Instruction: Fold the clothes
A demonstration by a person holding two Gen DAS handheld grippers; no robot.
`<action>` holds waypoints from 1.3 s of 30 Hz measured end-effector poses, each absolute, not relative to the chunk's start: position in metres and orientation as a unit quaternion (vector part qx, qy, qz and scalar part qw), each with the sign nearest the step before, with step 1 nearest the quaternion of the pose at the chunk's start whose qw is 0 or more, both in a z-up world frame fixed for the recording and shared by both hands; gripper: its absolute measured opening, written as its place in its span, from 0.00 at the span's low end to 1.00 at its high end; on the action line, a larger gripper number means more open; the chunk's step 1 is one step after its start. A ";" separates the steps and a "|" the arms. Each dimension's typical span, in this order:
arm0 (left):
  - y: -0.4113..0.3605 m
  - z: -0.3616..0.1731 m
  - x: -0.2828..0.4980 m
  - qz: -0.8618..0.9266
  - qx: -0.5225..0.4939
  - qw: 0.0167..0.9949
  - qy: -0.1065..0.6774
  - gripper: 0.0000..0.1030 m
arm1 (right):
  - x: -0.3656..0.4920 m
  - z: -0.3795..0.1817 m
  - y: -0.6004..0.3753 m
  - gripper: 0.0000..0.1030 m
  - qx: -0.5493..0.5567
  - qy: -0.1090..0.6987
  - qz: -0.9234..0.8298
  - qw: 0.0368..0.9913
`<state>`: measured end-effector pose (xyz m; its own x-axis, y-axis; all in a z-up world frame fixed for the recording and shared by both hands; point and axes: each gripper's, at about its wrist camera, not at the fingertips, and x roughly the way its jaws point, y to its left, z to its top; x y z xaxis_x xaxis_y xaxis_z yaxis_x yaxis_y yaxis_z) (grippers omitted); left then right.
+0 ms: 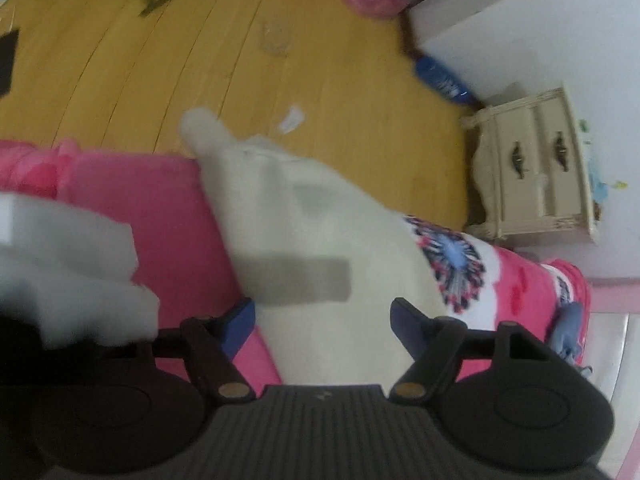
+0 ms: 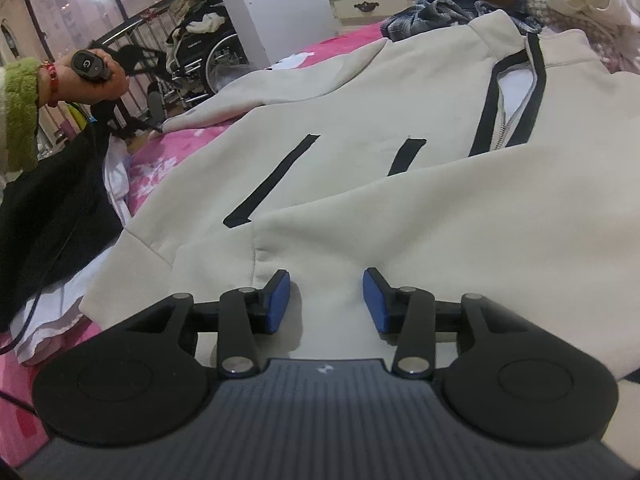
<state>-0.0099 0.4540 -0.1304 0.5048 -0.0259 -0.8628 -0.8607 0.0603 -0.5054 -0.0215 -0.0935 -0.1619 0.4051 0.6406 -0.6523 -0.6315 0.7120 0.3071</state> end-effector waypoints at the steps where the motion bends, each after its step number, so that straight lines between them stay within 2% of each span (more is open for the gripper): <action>1: 0.457 -0.134 -0.009 0.328 -0.604 0.620 0.377 0.73 | -0.022 -0.162 -0.094 0.39 0.004 0.390 0.382 0.838; 7: 0.458 -0.134 0.001 0.348 -0.594 0.615 0.384 0.71 | -0.023 -0.162 -0.095 0.40 0.003 0.387 0.393 0.834; 14: 0.453 -0.149 -0.007 0.384 -0.604 0.612 0.336 0.70 | -0.023 -0.162 -0.096 0.42 0.010 0.387 0.397 0.832; 16: 0.446 -0.145 -0.012 0.396 -0.600 0.624 0.306 0.61 | -0.023 -0.162 -0.097 0.42 0.012 0.387 0.397 0.832; 18: 0.441 -0.143 -0.016 0.404 -0.595 0.635 0.281 0.31 | -0.023 -0.161 -0.096 0.42 0.011 0.387 0.396 0.832; 20: 0.436 -0.142 -0.019 0.406 -0.592 0.647 0.257 0.16 | -0.023 -0.161 -0.095 0.42 0.010 0.387 0.395 0.833; 21: 0.433 -0.140 -0.020 0.406 -0.589 0.654 0.246 0.13 | -0.024 -0.161 -0.095 0.42 0.010 0.387 0.395 0.833; 25: 0.413 -0.122 -0.010 0.409 -0.541 0.702 0.217 0.09 | -0.023 -0.161 -0.096 0.42 0.014 0.387 0.394 0.833; 29: 0.364 -0.071 0.012 0.359 -0.418 0.810 0.199 0.07 | -0.022 -0.162 -0.097 0.42 0.024 0.389 0.392 0.834; 34: 0.255 -0.001 0.017 0.166 -0.269 0.933 0.170 0.07 | -0.011 -0.160 -0.114 0.42 0.111 0.401 0.386 0.823; 39: 0.123 0.007 -0.022 -0.046 -0.117 0.977 0.170 0.08 | -0.002 -0.144 -0.151 0.42 0.182 0.362 0.345 0.847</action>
